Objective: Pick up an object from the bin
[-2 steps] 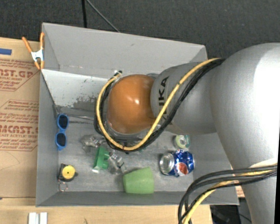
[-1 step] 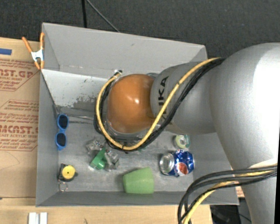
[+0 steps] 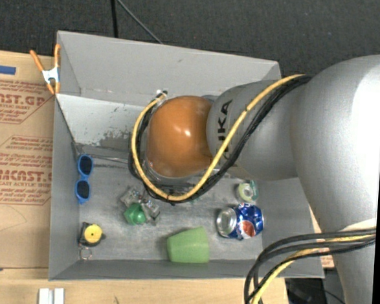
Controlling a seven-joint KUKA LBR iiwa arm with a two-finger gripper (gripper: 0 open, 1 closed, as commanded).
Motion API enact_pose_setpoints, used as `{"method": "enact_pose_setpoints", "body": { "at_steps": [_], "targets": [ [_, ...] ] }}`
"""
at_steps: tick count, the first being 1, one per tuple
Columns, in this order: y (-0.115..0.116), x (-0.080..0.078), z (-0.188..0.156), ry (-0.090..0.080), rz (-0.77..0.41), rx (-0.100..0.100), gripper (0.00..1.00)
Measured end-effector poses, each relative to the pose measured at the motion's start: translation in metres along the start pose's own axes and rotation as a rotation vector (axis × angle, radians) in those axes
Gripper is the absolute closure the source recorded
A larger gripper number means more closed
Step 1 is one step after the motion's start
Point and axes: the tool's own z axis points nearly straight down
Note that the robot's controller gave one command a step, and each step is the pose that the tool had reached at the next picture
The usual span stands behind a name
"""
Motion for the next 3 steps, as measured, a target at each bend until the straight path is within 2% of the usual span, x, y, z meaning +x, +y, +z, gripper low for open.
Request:
{"method": "enact_pose_setpoints", "body": {
  "at_steps": [1, 2, 3],
  "targets": [
    [0.001, -0.001, -0.001, 0.001, 0.001, -0.001, 1.00],
    [0.001, -0.002, -0.019, 0.000, 0.002, 0.001, 1.00],
    [0.001, -0.004, -0.083, -0.003, 0.003, 0.004, 1.00]
  ]
}}
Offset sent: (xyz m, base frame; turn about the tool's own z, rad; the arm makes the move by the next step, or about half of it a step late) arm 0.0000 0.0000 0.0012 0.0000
